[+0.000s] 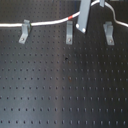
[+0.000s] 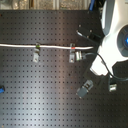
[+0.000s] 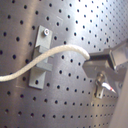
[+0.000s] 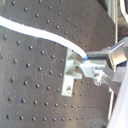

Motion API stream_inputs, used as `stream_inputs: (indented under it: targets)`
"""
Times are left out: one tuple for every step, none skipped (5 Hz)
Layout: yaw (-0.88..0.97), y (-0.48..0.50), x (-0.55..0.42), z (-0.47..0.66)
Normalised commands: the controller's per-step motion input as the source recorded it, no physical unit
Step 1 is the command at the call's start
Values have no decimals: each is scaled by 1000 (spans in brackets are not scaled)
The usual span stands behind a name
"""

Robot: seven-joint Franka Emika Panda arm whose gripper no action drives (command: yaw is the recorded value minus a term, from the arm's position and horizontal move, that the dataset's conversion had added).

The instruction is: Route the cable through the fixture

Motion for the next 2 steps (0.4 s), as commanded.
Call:
stream_inputs:
  targets:
    - [791,-5,5,83]
    - [814,-4,3,84]
